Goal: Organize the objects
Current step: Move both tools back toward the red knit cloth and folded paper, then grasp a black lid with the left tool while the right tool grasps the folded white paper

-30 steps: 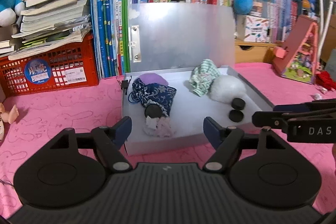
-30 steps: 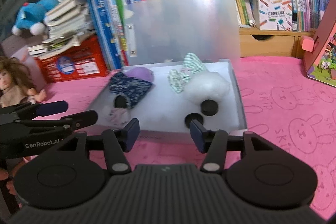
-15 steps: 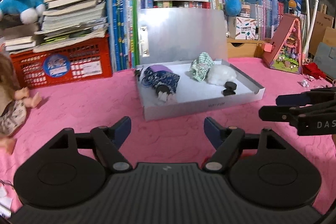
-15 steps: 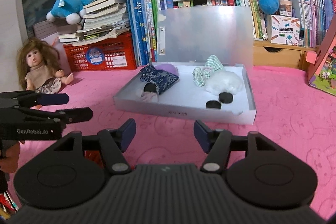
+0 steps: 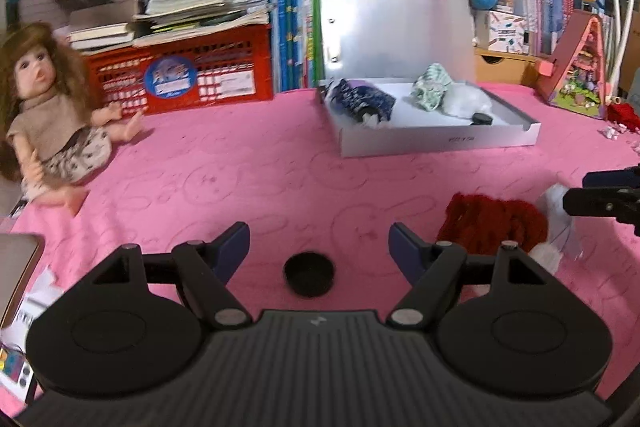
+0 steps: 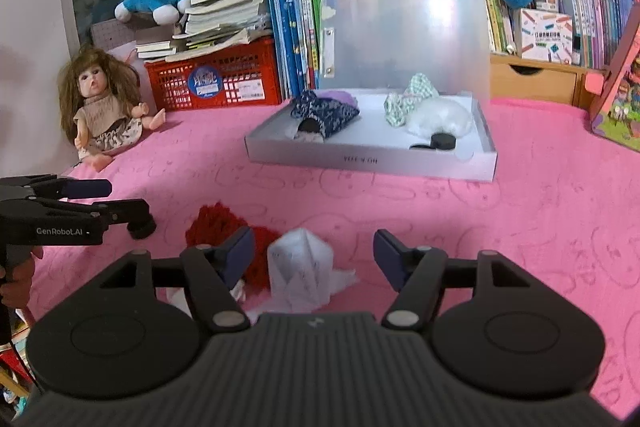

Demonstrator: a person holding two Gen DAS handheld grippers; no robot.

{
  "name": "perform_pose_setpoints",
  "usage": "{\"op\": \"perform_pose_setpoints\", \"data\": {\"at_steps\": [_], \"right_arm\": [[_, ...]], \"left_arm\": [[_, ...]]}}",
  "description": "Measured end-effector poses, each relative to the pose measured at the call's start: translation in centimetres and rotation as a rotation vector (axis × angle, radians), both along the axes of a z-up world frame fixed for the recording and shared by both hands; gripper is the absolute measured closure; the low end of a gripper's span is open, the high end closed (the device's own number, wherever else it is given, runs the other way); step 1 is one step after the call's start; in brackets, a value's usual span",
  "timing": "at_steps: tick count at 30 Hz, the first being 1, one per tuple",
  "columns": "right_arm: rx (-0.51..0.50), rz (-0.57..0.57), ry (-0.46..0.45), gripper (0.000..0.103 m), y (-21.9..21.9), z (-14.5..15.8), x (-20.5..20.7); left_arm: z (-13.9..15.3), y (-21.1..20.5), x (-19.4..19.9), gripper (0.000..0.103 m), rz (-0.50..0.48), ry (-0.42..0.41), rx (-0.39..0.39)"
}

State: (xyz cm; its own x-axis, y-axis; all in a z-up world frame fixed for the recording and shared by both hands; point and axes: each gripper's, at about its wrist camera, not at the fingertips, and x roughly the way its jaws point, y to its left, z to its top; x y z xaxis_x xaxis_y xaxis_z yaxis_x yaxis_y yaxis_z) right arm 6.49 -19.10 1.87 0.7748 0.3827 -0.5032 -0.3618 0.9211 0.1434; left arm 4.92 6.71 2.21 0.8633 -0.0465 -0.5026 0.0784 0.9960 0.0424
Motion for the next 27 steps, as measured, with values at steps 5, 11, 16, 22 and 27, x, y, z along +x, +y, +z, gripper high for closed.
{"op": "perform_pose_setpoints", "data": {"at_steps": [5, 11, 16, 22, 27], "right_arm": [[-0.012, -0.011, 0.011, 0.025, 0.3, -1.0, -0.2], [-0.060, -0.011, 0.010, 0.025, 1.2, -1.9, -0.4], [-0.068, -0.010, 0.015, 0.025, 1.5, -2.3, -0.3], [-0.068, -0.019, 0.025, 0.025, 1.5, -2.6, -0.1], [-0.083, -0.013, 0.018, 0.025, 1.7, -2.7, -0.2]], "left_arm": [[-1.0, 0.4, -0.6, 0.023, 0.020, 0.004, 0.004], [-1.7, 0.7, -0.2, 0.023, 0.052, 0.019, -0.016], [-2.1, 0.9, 0.2, 0.024, 0.062, 0.034, -0.038], [-2.4, 0.9, 0.5, 0.029, 0.057, 0.040, -0.044], [-2.5, 0.8, 0.7, 0.033, 0.054, 0.043, -0.043]]}}
